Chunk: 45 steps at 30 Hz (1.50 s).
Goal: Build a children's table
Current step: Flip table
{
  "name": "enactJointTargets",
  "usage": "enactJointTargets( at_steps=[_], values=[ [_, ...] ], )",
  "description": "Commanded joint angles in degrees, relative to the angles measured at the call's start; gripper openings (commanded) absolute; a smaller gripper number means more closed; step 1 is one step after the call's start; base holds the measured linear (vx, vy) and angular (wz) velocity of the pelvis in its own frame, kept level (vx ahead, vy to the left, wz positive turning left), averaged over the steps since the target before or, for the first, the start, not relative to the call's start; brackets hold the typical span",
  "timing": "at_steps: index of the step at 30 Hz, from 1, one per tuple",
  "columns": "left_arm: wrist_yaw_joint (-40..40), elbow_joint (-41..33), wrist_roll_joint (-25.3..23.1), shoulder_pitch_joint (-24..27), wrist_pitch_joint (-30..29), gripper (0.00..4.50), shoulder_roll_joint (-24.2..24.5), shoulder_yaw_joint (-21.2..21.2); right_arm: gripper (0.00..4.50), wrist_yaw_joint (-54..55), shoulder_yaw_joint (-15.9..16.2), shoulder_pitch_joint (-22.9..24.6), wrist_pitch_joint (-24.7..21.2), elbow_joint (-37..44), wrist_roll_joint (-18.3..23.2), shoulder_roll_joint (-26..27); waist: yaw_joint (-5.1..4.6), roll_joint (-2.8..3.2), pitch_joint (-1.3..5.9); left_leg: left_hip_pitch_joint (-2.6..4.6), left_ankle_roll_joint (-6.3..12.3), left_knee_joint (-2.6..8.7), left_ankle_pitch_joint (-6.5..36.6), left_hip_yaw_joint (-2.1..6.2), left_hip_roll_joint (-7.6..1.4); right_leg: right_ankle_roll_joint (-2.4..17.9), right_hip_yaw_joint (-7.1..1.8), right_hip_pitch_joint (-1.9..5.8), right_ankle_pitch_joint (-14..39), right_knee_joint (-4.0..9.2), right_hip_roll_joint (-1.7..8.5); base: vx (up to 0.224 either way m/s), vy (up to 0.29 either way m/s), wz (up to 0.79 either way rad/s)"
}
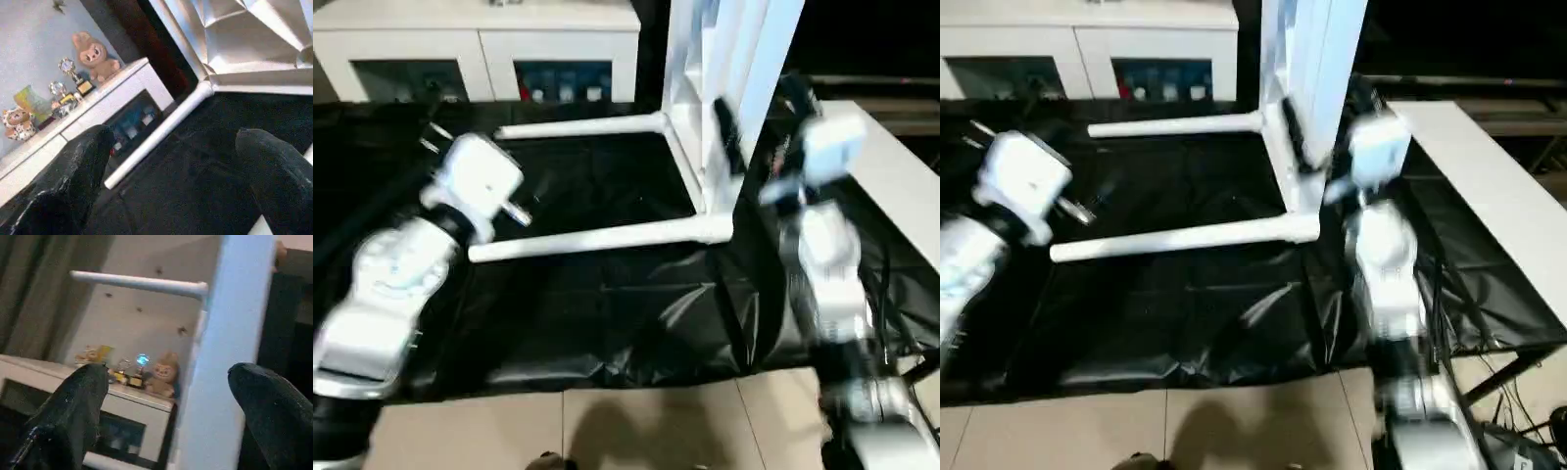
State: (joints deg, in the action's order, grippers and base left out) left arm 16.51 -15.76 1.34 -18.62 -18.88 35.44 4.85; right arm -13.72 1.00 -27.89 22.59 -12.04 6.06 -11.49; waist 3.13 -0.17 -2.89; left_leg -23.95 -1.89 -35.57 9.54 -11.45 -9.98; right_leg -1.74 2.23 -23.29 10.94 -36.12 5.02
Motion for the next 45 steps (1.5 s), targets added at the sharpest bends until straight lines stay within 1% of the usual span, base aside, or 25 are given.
enactJointTargets(
  at_steps=[1, 2, 4, 7, 9, 10, 12, 14, 15, 16, 17, 19, 20, 21, 22, 23, 24, 26, 29, 30, 31, 34, 35, 40, 45],
  values=[
    [-0.58, 0.68, -0.89, -0.33, -0.16, 4.50, -0.05, -0.17, 4.32, 1.22, 1.02, 1.28, -2.46, 2.18, -2.60, -0.70, -0.02, 1.55, 3.86, 2.55, -3.28, 5.32, 19.83, 1.91, -2.57, 10.04, -1.82, 1.47, 8.70, 3.91, 1.96, 0.000, 0.000, 0.00],
    [-0.83, 1.01, -1.03, -0.29, -0.32, 4.50, -0.33, -0.29, 4.32, 4.72, 0.82, 2.38, -4.82, 2.84, -5.81, -0.58, -0.09, 1.47, 3.75, 2.57, -3.55, 5.37, 20.29, 1.92, -2.57, 9.96, -1.81, 1.34, 9.52, 4.04, 1.84, 0.000, 0.000, 0.00],
    [-0.61, 1.22, -1.43, 0.04, 0.16, 4.50, -0.69, 0.07, 4.42, 9.15, -0.29, 3.31, -8.47, 3.55, -8.49, 0.33, -0.19, 1.46, 3.68, 2.70, -4.43, 5.46, 21.68, 1.96, -2.47, 9.35, -1.91, 1.21, 11.96, 4.22, 1.86, 0.000, 0.000, 0.00],
    [0.17, 0.54, -1.87, 0.63, 0.61, 4.50, -1.69, 1.05, 4.42, 10.53, -1.17, 3.54, -11.58, 4.85, -8.26, 1.60, -0.33, 1.43, 3.71, 2.76, -4.75, 5.55, 23.52, 2.10, -2.49, 8.50, -1.93, 1.09, 13.28, 4.37, 1.98, 0.000, 0.000, 0.00],
    [0.21, -0.05, -1.83, 0.81, 0.54, 4.50, -2.71, 1.43, 4.42, 10.83, -1.40, 2.69, -13.97, 5.26, -7.49, 2.11, -0.34, 1.35, 3.70, 2.70, -4.47, 5.56, 22.66, 2.13, -2.55, 8.40, -1.98, 1.16, 12.22, 4.25, 1.98, 0.000, 0.000, 0.00],
    [-0.01, -0.08, -1.75, 0.73, 0.61, 4.50, -3.04, 1.40, 4.42, 10.96, -1.49, 2.12, -14.95, 5.15, -7.12, 2.25, -0.32, 1.51, 3.75, 2.73, -4.39, 5.52, 22.21, 2.11, -2.55, 8.43, -1.97, 1.12, 11.32, 4.20, 1.93, 0.000, 0.000, 0.00],
    [-0.19, 0.02, -1.71, 0.56, 0.53, 4.50, -3.27, 1.43, 4.42, 10.55, -1.14, 0.48, -17.77, 3.62, -6.71, 2.18, -0.43, 1.49, 3.78, 2.59, -4.27, 5.49, 21.64, 2.12, -2.46, 8.52, -1.92, 1.24, 10.64, 4.07, 1.89, 0.000, 0.000, 0.00],
    [-0.14, 0.29, -2.08, 0.31, 0.56, 4.50, -3.37, 1.53, 4.42, 9.84, -1.00, -2.77, -19.22, -0.14, -6.34, 2.14, -0.59, 1.43, 3.78, 2.64, -4.13, 5.38, 21.25, 2.03, -2.42, 8.89, -1.92, 1.21, 10.33, 4.06, 1.98, 0.000, 0.000, 0.00],
    [-0.11, 0.34, -2.23, 0.24, 0.57, 4.50, -3.42, 1.52, 4.42, 9.82, -1.09, -4.14, -19.83, -1.78, -6.39, 2.16, -0.82, 1.44, 3.80, 2.50, -4.20, 5.35, 21.05, 2.07, -2.34, 9.31, -1.85, 1.35, 10.40, 3.95, 1.99, 0.000, 0.000, 0.00],
    [0.05, 0.37, -2.48, 0.08, 0.40, 4.50, -3.57, 1.42, 4.42, 11.01, -1.70, -7.54, -21.90, -5.77, -7.43, 2.10, -0.94, 1.33, 3.87, 2.48, -4.08, 5.20, 20.19, 2.02, -2.34, 9.68, -1.85, 1.40, 9.77, 3.86, 2.05, 0.000, 0.000, 0.00],
    [0.15, 0.34, -2.57, 0.05, 0.31, 4.50, -3.65, 1.35, 4.42, 11.48, -1.89, -8.49, -22.81, -6.82, -7.98, 2.06, -1.03, 1.25, 3.84, 2.46, -4.01, 5.19, 19.74, 1.99, -2.34, 9.85, -1.84, 1.41, 9.46, 3.87, 2.00, 0.000, 0.000, 0.00],
    [0.50, 0.02, -2.75, 0.21, 0.10, 4.50, -3.62, 1.19, 4.42, 12.57, -2.21, -10.35, -23.31, -8.70, -8.84, 1.90, -1.04, 1.38, 3.91, 2.42, -3.74, 4.97, 17.62, 1.78, -2.28, 10.50, -1.87, 1.52, 7.28, 3.72, 1.99, 0.000, 0.000, 0.00],
    [0.57, -0.16, -2.79, 0.30, -0.06, 4.50, -3.67, 1.09, 4.42, 12.54, -2.24, -11.50, -23.66, -9.74, -8.89, 1.73, -1.08, 0.76, 3.96, 2.30, -3.52, 4.90, 16.82, 1.71, -2.30, 10.50, -1.87, 1.65, 6.70, 3.69, 2.00, 0.000, 0.000, 0.00],
    [0.60, -0.41, -2.76, 0.42, -0.25, 4.50, -3.71, 0.96, 4.42, 12.29, -2.09, -12.62, -24.27, -10.74, -8.98, 1.50, -0.86, 1.11, 4.09, 2.46, -3.16, 4.79, 15.73, 1.68, -2.30, 10.71, -1.85, 1.66, 5.76, 3.52, 2.05, 0.000, 0.000, 0.00],
    [0.59, -0.70, -2.74, 0.56, -0.43, 4.50, -3.72, 0.86, 4.42, 11.96, -2.13, -13.85, -24.70, -11.89, -8.75, 1.35, -0.89, 1.16, 4.07, 2.40, -3.06, 4.77, 15.36, 1.68, -2.31, 10.79, -1.83, 1.70, 5.39, 3.48, 2.02, 0.000, 0.000, 0.00],
    [0.59, -0.70, -2.74, 0.56, -0.43, 4.50, -3.72, 0.86, 4.42, 11.96, -2.13, -13.85, -24.70, -11.89, -8.75, 1.35, -0.88, 1.18, 4.18, 2.41, -2.91, 4.67, 14.44, 1.67, -2.30, 11.00, -1.77, 1.78, 4.39, 3.29, 1.97, 0.000, 0.000, 0.00],
    [0.57, -1.05, -2.71, 0.68, -0.66, 4.50, -3.76, 0.83, 4.42, 10.93, -2.13, -15.53, -25.50, -13.77, -8.17, 1.10, -0.77, 0.91, 4.10, 2.39, -2.66, 4.68, 13.97, 1.53, -2.35, 10.96, -1.79, 1.75, 3.87, 3.38, 1.96, 0.000, 0.000, 0.00],
    [0.69, -1.67, -2.78, 0.76, -1.02, 4.50, -3.88, 0.79, 4.42, 7.66, -1.70, -19.12, -27.33, -18.26, -6.77, 0.40, -0.79, 1.03, 4.08, 2.37, -2.56, 4.67, 14.13, 1.58, -2.32, 11.43, -1.73, 1.85, 4.34, 3.32, 2.04, 0.000, 0.000, 0.00],
    [0.83, -1.85, -2.91, 0.72, -1.14, 4.50, -3.89, 0.72, 4.42, 5.98, -1.41, -20.72, -29.06, -20.36, -6.87, 0.04, -0.81, 1.00, 3.92, 2.35, -2.71, 4.65, 15.92, 1.57, -2.38, 11.64, -1.78, 1.83, 6.66, 3.50, 2.12, 0.000, 0.000, 0.00],
    [0.85, -1.84, -2.99, 0.68, -1.17, 4.50, -3.92, 0.76, 4.42, 5.71, -1.48, -20.96, -29.57, -20.80, -6.89, -0.03, -0.81, 0.59, 3.88, 2.41, -2.61, 4.66, 16.00, 1.47, -2.42, 11.49, -1.81, 1.74, 7.08, 3.62, 2.10, 0.000, 0.000, 0.00],
    [0.89, -1.83, -3.20, 0.65, -1.24, 4.50, -3.98, 0.73, 4.15, 5.33, -2.08, -21.61, -30.26, -22.07, -6.30, 0.00, -0.67, 0.97, 3.98, 2.40, -2.66, 4.62, 15.35, 1.55, -2.43, 11.59, -1.80, 1.75, 7.17, 3.50, 2.20, 0.000, 0.000, 0.00],
    [1.14, -1.89, -3.38, 0.65, -1.34, 4.50, -4.04, 0.69, 4.01, 4.92, -2.30, -22.67, -29.90, -24.05, -6.20, -0.25, -0.64, 0.89, 4.03, 2.36, -2.86, 4.59, 14.92, 1.55, -2.43, 11.74, -1.77, 1.77, 6.62, 3.44, 2.16, 0.000, 0.000, 0.00],
    [1.20, -1.93, -3.40, 0.65, -1.39, 4.50, -4.06, 0.66, 3.87, 4.98, -2.47, -22.97, -30.04, -24.54, -6.11, -0.29, -0.62, 1.04, 4.05, 2.37, -3.03, 4.57, 14.92, 1.52, -2.40, 11.86, -1.75, 1.73, 6.38, 3.42, 2.14, 0.000, 0.000, 0.00],
    [1.56, -2.41, -3.60, 0.76, -1.82, 4.50, -4.13, 0.75, 3.41, 4.24, -3.08, -25.47, -30.57, -28.15, -5.69, -0.77, -0.59, 1.02, 4.10, 2.34, -2.71, 4.49, 14.45, 1.50, -2.42, 12.46, -1.70, 1.79, 5.52, 3.31, 2.15, 0.000, 0.000, 0.00],
    [1.65, -2.69, -4.03, 0.92, -1.98, 4.50, -4.31, 0.86, 2.93, 3.78, -3.06, -25.97, -31.02, -28.89, -5.44, -0.73, -0.56, 0.86, 4.07, 2.37, -2.63, 4.51, 14.60, 1.48, -2.48, 12.40, -1.68, 1.79, 5.89, 3.34, 2.16, 0.000, 0.000, 0.00]
  ],
)
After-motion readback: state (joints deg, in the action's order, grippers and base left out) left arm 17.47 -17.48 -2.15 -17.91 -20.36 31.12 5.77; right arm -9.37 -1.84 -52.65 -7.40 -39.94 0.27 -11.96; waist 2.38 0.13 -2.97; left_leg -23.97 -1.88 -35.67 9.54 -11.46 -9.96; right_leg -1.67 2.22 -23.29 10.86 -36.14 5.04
